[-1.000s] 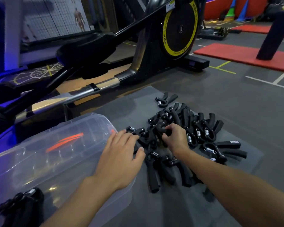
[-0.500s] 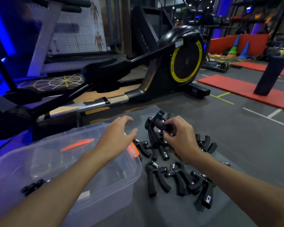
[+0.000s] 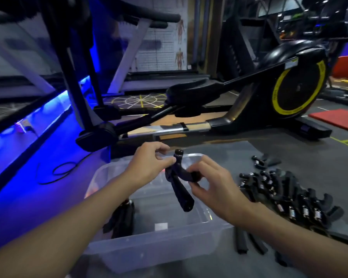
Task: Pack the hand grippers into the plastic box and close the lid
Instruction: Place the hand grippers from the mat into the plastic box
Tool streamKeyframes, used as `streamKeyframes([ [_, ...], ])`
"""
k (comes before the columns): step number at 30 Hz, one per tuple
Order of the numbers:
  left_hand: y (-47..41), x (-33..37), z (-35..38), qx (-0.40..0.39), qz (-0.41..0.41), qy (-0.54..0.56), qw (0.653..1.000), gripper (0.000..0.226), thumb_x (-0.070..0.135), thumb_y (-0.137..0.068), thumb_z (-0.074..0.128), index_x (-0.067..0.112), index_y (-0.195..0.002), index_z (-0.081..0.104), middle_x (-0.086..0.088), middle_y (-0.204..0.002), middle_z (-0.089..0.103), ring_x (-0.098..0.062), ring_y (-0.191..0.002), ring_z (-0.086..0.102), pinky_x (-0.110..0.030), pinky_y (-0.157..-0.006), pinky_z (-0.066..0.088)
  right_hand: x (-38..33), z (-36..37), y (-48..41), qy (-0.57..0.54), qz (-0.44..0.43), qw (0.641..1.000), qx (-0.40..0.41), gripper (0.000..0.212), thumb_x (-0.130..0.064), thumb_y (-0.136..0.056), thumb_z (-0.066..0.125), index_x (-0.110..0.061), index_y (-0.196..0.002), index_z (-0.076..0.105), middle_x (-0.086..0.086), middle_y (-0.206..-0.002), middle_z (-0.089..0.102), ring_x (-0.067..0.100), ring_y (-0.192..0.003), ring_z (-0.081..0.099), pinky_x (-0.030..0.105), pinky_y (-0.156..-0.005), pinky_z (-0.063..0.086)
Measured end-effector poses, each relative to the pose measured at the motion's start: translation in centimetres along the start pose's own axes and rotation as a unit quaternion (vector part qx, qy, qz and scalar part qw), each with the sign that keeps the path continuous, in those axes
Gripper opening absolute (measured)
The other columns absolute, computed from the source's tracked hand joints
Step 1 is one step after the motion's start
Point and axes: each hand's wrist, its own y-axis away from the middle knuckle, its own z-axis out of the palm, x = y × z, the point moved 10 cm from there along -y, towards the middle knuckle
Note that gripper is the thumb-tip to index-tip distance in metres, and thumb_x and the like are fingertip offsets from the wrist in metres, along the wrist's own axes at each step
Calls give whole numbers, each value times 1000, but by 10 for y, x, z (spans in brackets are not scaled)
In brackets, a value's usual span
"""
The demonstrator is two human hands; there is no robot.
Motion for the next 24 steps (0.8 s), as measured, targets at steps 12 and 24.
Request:
streamKeyframes([
  [12,21,-84,-44,15,-74,89,993,13,17,-77,81,16,-87,73,1,-79,72,-3,-65,61,-20,-64,47,-34,95,-30,-34,-79,994,-65,23,1,-80,67,-7,-101,63,-6,-91,53,8,-79,51,24,-71,47],
  [24,26,-84,-86,72,4,73,995,16,6,-78,76,19,-84,69,-2,-81,71,-16,-75,68,-30,-74,58,7,169,-42,-304,252,868,-302,109,-38,-63,89,-50,-145,19,-9,-142,39,10,-124,49,39,-100,51],
])
